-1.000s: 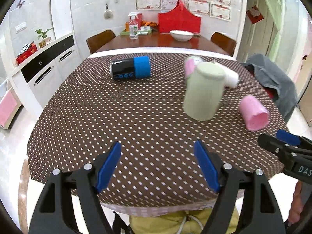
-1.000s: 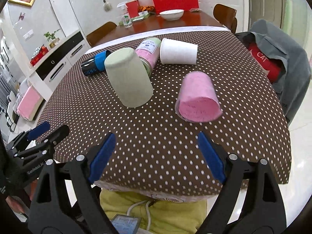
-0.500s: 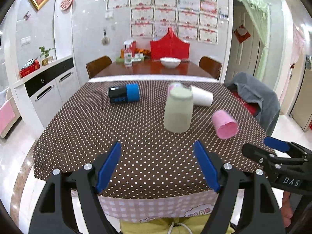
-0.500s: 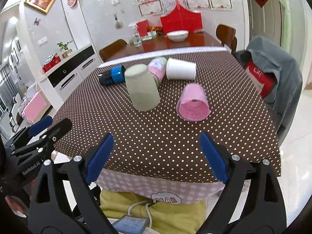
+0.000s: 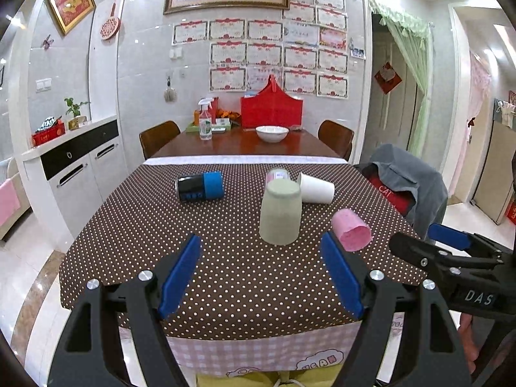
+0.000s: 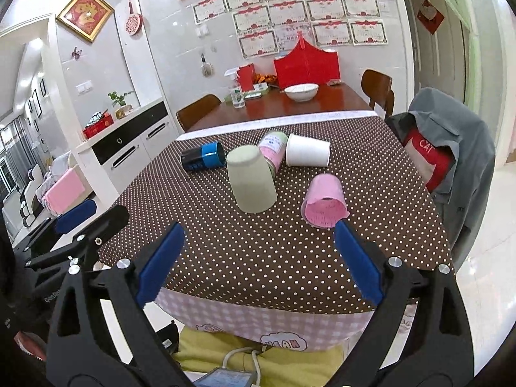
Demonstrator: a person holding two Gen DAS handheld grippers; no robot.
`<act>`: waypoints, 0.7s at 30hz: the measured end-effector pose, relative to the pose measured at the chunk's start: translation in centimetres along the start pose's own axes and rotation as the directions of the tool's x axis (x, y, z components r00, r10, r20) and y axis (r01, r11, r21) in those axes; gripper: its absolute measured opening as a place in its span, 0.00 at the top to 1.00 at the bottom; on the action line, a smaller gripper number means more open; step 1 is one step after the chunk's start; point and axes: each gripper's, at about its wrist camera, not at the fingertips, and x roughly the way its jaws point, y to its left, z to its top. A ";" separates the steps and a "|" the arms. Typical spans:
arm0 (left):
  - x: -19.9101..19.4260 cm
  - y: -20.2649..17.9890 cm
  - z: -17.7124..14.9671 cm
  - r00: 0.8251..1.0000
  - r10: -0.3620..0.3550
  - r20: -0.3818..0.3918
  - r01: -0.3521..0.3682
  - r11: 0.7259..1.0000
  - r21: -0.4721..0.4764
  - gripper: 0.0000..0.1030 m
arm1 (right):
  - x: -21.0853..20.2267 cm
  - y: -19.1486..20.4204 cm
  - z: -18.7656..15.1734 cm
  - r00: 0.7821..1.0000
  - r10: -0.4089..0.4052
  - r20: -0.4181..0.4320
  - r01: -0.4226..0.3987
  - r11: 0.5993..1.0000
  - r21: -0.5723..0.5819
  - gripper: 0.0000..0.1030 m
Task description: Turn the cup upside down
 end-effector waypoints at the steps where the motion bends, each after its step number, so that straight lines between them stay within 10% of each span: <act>1: -0.1 0.0 0.1 1.000 -0.003 0.006 0.003 1.000 0.001 0.26 | -0.2 0.1 0.1 1.000 0.000 0.009 0.000 1.000 -0.003 0.10; 21: -2.3 -0.7 1.6 0.995 0.054 0.087 -0.056 0.998 0.019 0.26 | -1.3 1.2 1.1 0.998 -0.011 0.055 0.012 1.000 -0.020 0.09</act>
